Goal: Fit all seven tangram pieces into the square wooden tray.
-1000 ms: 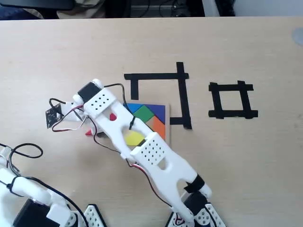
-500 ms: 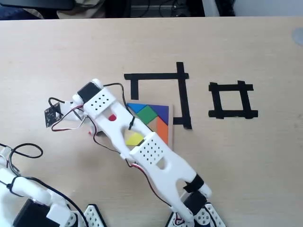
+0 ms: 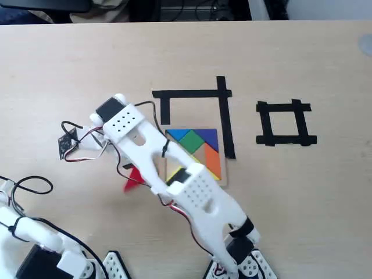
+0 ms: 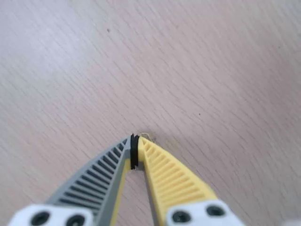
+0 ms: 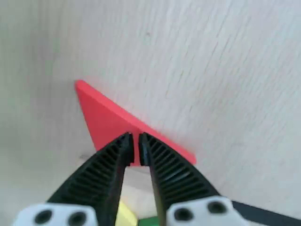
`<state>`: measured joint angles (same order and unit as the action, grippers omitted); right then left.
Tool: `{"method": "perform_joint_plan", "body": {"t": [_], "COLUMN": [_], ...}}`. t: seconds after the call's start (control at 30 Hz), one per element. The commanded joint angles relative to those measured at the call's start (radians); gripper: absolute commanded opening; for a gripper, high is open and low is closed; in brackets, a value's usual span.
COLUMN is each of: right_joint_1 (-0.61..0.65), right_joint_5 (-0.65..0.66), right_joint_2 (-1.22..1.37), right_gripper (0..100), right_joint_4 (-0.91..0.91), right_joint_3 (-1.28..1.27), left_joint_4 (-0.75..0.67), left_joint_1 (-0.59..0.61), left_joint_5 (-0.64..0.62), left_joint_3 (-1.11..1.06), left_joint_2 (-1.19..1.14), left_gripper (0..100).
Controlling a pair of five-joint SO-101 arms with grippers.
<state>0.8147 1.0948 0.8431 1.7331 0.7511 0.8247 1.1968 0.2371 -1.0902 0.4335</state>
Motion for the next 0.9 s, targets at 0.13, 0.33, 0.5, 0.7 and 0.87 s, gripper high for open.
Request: {"method": "perform_joint_plan", "body": {"t": [0.13, 0.33, 0.5, 0.7, 0.87], "right_joint_1": [-0.023, -0.147, -0.107, -0.040, -0.003], "right_joint_5": [0.031, 0.017, -0.238, -0.493, -0.646], "right_joint_2": [-0.415, -0.550, -0.657, -0.883, -1.152], "right_gripper": [1.1, 1.1, 1.1, 1.1, 1.1], "right_joint_4": [0.005, -0.018, -0.138, -0.330, -0.695], "right_joint_3": [-0.306, -0.456, -0.585, -0.880, -1.293], "left_joint_4": [-0.012, -0.012, 0.000, 0.241, 0.347], "left_joint_1": [-0.008, -0.042, -0.263, -0.360, -0.369], "left_joint_5": [0.008, 0.008, 0.002, -0.107, -0.224], "left_joint_3": [0.004, 0.012, 0.028, 0.214, 0.328], "left_joint_2": [0.025, 0.029, 0.034, 0.028, 0.025], "left_gripper": [3, 3, 3, 3, 3]}}
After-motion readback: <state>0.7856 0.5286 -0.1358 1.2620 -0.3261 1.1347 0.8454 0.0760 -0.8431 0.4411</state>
